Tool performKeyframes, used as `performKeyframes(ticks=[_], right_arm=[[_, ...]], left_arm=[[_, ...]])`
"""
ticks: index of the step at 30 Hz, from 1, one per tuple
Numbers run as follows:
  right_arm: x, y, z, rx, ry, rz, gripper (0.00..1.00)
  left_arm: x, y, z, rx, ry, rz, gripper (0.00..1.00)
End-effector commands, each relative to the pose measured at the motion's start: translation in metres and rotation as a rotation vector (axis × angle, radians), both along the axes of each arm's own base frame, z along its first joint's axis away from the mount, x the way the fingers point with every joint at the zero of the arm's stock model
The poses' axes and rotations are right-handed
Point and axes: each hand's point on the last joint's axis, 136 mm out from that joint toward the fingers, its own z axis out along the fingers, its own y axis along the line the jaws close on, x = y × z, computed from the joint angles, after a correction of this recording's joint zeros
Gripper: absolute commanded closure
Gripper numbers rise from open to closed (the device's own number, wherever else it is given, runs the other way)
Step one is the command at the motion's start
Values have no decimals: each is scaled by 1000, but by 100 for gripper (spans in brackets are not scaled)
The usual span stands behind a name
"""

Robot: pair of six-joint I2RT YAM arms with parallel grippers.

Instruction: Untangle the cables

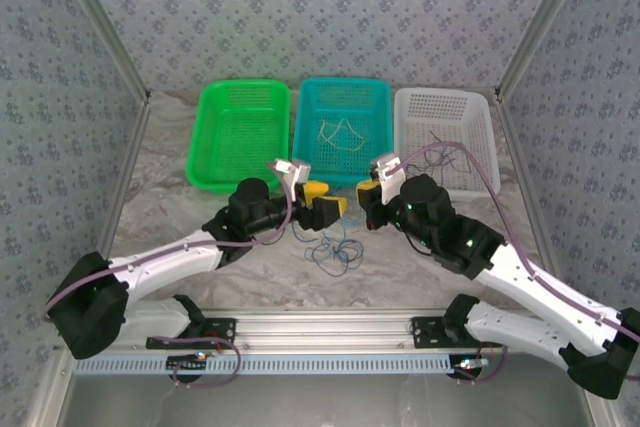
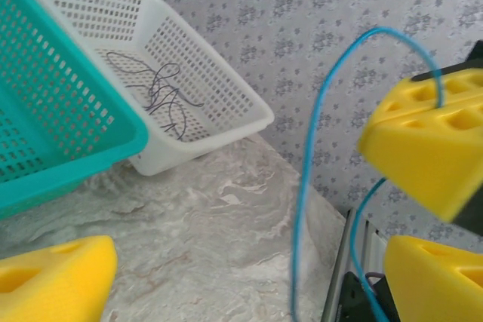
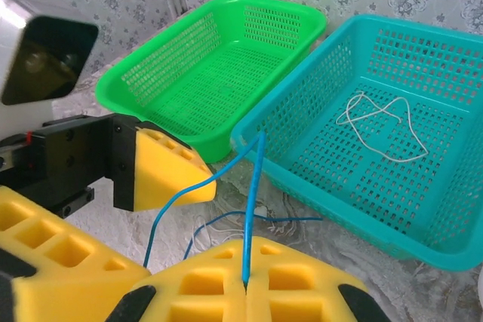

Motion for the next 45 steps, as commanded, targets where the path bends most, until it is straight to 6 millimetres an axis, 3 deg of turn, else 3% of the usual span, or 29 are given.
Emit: performKeyframes(ticks=[1,8,15,26,30,36,39,43,45], right_arm=[[-1,3,2,3,-15,12,100],[-4,1,1,5,-9,17,100],[-17,-2,-25,-79,74,62,100],[-58,9,-78,-208,311,272,100],[-69,15,-91,-218,380,330,100],[-78,25,-100,-242,442,413,100],[-80,28,-99,-254,455,439,100],[-74,23,-99,-247,459,413,100],[-72,24,-99,-214,473,410,100]], left_arm=[[-1,-9,24,-41,-67,-31,20],[1,-11,16,12,-65,-34,70],[12,7,7,208,-152,36,83],[43,46,14,462,-329,108,92],[50,51,23,487,-382,132,94],[38,46,28,562,-485,14,93],[25,46,21,613,-520,-81,90],[26,54,18,650,-552,-57,82],[36,62,18,677,-561,16,67]])
